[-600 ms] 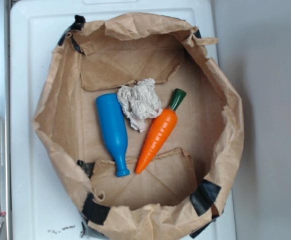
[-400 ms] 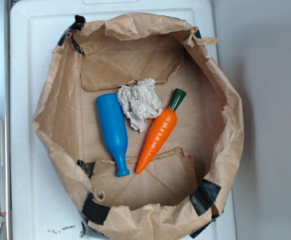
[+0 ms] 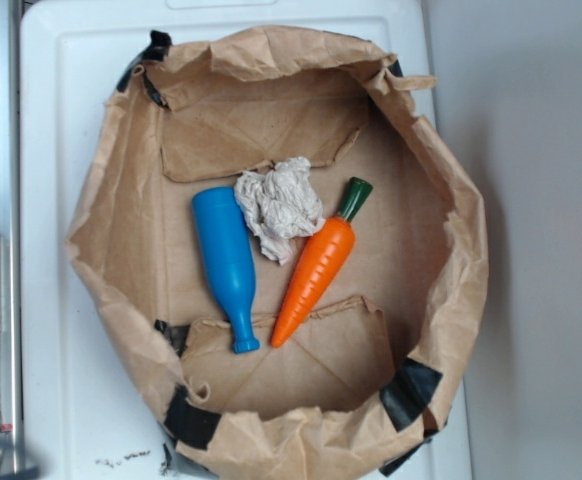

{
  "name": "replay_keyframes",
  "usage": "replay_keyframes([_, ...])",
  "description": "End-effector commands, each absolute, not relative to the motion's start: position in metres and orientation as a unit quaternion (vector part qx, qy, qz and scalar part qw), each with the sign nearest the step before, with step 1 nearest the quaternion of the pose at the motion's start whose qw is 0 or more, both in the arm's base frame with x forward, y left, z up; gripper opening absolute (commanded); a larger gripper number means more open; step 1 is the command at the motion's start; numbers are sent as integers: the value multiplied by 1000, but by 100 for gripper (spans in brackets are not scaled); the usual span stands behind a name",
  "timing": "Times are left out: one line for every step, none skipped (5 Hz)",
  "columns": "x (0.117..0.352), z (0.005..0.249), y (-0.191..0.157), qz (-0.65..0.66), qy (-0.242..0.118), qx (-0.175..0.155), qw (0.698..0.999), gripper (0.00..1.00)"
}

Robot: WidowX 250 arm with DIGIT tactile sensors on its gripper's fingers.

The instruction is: Grab the white paper.

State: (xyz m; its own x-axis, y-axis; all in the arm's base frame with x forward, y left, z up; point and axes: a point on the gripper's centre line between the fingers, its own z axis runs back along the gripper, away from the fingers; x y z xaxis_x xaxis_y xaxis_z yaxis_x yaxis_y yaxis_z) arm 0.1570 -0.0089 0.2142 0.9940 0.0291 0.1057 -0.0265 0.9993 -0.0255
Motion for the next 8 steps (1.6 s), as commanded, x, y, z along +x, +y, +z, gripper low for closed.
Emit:
replay_keyframes([242,175,35,13,-81,-2,997,100])
replay_keyframes([293,156,64,-12,-78,0,997,100])
replay_keyframes([293,156,64,-12,-78,0,997,100])
replay_keyframes([293,156,64,-12,-78,0,997,100])
replay_keyframes([293,156,64,-12,-78,0,997,100])
replay_keyframes([293,156,64,-12,-78,0,997,100])
replay_keyframes([291,130,51,-26,-77,27,996,100])
replay_keyframes([280,114,40,-38,-84,42,995,100])
